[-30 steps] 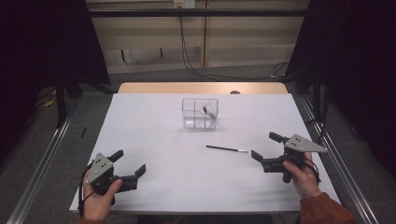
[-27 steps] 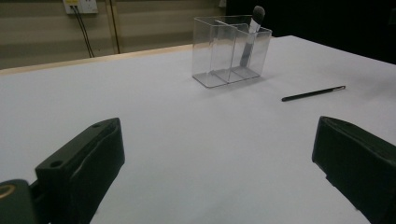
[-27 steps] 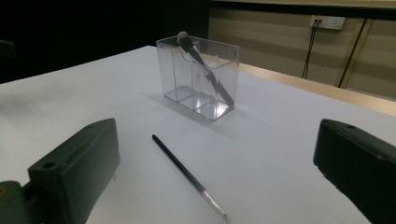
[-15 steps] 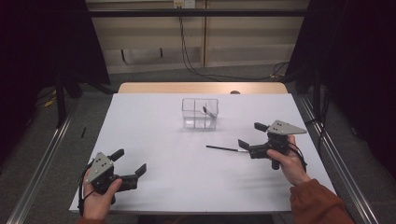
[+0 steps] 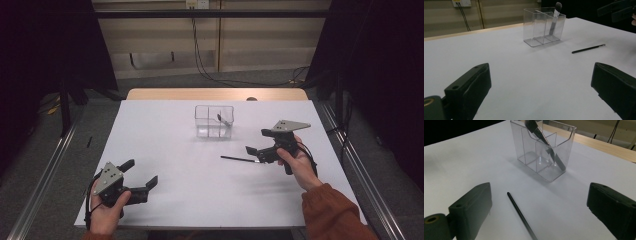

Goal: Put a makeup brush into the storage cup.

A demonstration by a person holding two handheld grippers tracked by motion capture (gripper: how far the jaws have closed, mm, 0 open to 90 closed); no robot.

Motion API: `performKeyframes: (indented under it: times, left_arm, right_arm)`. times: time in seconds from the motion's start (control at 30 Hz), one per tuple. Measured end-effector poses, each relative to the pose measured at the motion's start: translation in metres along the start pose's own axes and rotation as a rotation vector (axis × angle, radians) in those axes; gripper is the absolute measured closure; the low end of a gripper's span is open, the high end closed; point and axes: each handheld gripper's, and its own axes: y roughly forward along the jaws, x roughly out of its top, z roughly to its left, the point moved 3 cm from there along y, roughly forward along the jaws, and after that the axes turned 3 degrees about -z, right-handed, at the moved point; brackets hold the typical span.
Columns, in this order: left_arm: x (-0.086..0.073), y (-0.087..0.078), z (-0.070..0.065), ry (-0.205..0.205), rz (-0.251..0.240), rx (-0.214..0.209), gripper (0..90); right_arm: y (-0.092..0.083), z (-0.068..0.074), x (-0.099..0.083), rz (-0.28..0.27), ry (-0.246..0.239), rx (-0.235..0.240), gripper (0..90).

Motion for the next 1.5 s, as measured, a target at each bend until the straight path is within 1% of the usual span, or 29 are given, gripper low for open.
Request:
performKeyframes:
  times: [0.03, 0.1, 0.17, 0.27, 0.37, 0.5, 0.53, 0.6, 0.67, 0.7, 0.8, 0.87, 0.9, 0.97, 1.0, 1.07, 1.13, 1.17, 1.23, 1.27, 1.4, 1.43, 1.47, 1.5]
  left_arm:
    - [0.000, 0.000, 0.000, -0.001, -0.001, 0.001, 2.9]
    - [0.000, 0.000, 0.000, -0.006, -0.002, -0.002, 2.7]
    - [-0.001, 0.001, 0.001, -0.007, 0.000, -0.001, 2.6]
    - [-0.001, 0.001, 0.002, 0.000, 0.003, -0.009, 2.8]
    - [-0.001, 0.002, 0.002, -0.004, 0.004, -0.011, 2.7]
    - [-0.001, 0.003, 0.002, -0.004, 0.005, -0.010, 2.7]
    - [-0.001, 0.003, 0.002, -0.003, 0.005, -0.010, 2.7]
    - [0.000, 0.004, 0.003, 0.004, 0.006, -0.005, 2.7]
    - [0.000, 0.005, 0.003, 0.004, 0.006, -0.009, 2.7]
    - [0.000, 0.005, 0.003, 0.006, 0.007, -0.010, 2.7]
    - [0.000, 0.004, 0.003, 0.019, 0.008, -0.014, 2.9]
    - [0.000, 0.004, 0.003, 0.017, 0.005, -0.014, 2.8]
    - [0.000, 0.003, 0.003, 0.015, 0.004, -0.011, 2.8]
    - [0.000, 0.003, 0.003, 0.015, 0.006, -0.012, 2.8]
    - [-0.001, 0.004, 0.003, 0.018, 0.008, -0.011, 2.9]
    - [-0.001, 0.004, 0.003, 0.021, 0.011, -0.015, 2.9]
    - [-0.001, 0.004, 0.003, 0.018, 0.013, -0.015, 2.8]
    - [-0.001, 0.005, 0.003, 0.019, 0.015, -0.015, 2.8]
    - [-0.002, 0.005, 0.003, 0.020, 0.019, -0.011, 2.8]
    - [-0.002, 0.005, 0.003, 0.020, 0.018, -0.007, 2.7]
    - [-0.002, 0.005, 0.003, 0.022, 0.017, -0.002, 2.6]
    - [-0.002, 0.005, 0.004, 0.022, 0.018, -0.003, 2.6]
    - [-0.002, 0.005, 0.003, 0.021, 0.019, -0.003, 2.6]
    - [-0.003, 0.005, 0.003, 0.021, 0.021, -0.003, 2.6]
  right_arm:
    - [0.002, 0.000, 0.002, 0.008, 0.003, 0.007, 8.9]
    - [0.005, 0.000, 0.005, 0.049, -0.013, 0.015, 7.1]
    - [0.010, 0.000, 0.007, 0.126, -0.014, 0.050, 3.0]
    - [0.017, -0.001, 0.007, 0.185, -0.054, 0.027, 3.1]
    - [0.022, -0.003, 0.006, 0.238, -0.032, 0.046, 2.6]
    - [0.029, -0.003, 0.007, 0.308, -0.032, 0.080, 4.4]
    - [0.031, -0.003, 0.008, 0.331, -0.034, 0.079, 4.9]
    - [0.035, -0.001, 0.010, 0.355, -0.055, 0.093, 3.8]
    - [0.040, 0.000, 0.012, 0.393, -0.085, 0.101, 4.5]
    - [0.042, 0.001, 0.012, 0.412, -0.098, 0.112, 4.6]
    - [0.047, 0.003, 0.011, 0.482, -0.113, 0.182, 3.5]
    - [0.051, 0.004, 0.009, 0.520, -0.122, 0.211, 3.7]
    - [0.052, 0.005, 0.009, 0.535, -0.131, 0.220, 3.8]
    - [0.055, 0.005, 0.008, 0.562, -0.146, 0.223, 5.1]
    - [0.056, 0.005, 0.007, 0.575, -0.164, 0.227, 5.3]
    - [0.057, 0.005, 0.006, 0.603, -0.189, 0.232, 7.1]
    - [0.058, 0.005, 0.004, 0.629, -0.214, 0.232, 12.3]
    - [0.058, 0.004, 0.003, 0.647, -0.216, 0.231, 13.4]
    - [0.058, 0.001, 0.001, 0.684, -0.230, 0.233, 19.7]
    - [0.057, -0.001, 0.000, 0.698, -0.233, 0.226, 20.3]
    - [0.055, -0.007, -0.005, 0.748, -0.222, 0.222, 26.9]
    - [0.055, -0.009, -0.006, 0.756, -0.231, 0.220, 28.4]
    - [0.055, -0.009, -0.007, 0.775, -0.235, 0.220, 32.4]
    - [0.056, -0.009, -0.009, 0.788, -0.248, 0.232, 34.9]
